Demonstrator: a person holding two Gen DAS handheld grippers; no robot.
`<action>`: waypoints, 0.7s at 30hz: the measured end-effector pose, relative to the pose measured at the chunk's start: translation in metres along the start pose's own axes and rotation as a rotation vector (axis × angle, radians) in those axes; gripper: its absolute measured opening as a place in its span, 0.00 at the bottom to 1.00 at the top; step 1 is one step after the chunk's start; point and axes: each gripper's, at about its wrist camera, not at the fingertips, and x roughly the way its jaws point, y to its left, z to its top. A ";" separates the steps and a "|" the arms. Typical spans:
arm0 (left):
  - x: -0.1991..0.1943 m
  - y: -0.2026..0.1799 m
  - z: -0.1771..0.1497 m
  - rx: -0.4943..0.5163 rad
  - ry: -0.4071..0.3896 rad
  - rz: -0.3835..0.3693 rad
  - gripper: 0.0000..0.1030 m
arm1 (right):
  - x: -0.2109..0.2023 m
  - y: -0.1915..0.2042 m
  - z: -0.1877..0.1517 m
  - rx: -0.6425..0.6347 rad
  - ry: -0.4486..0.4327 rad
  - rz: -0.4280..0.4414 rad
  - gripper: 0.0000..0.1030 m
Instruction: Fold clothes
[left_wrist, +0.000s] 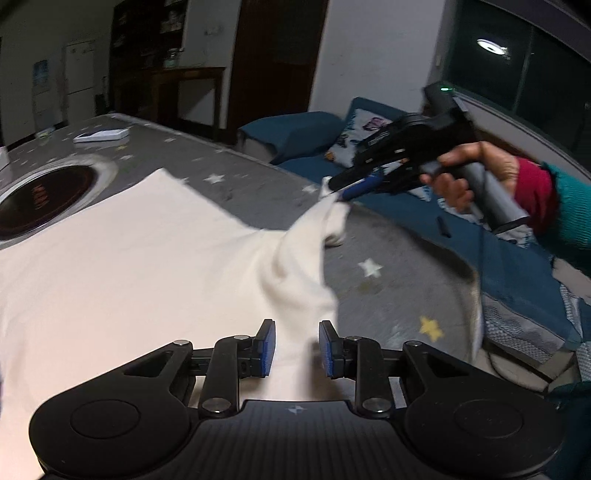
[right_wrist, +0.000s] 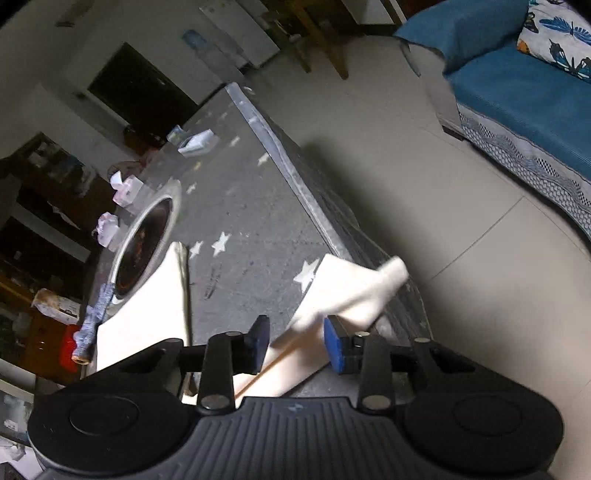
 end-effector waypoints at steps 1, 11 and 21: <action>0.002 -0.002 0.000 0.003 0.003 -0.006 0.27 | 0.001 0.001 0.000 -0.007 -0.001 -0.005 0.08; 0.021 -0.019 -0.002 0.029 0.025 -0.059 0.27 | -0.059 0.067 -0.001 -0.278 -0.209 0.176 0.01; 0.022 -0.021 -0.002 0.029 0.027 -0.080 0.29 | -0.044 0.059 -0.008 -0.353 -0.147 0.038 0.08</action>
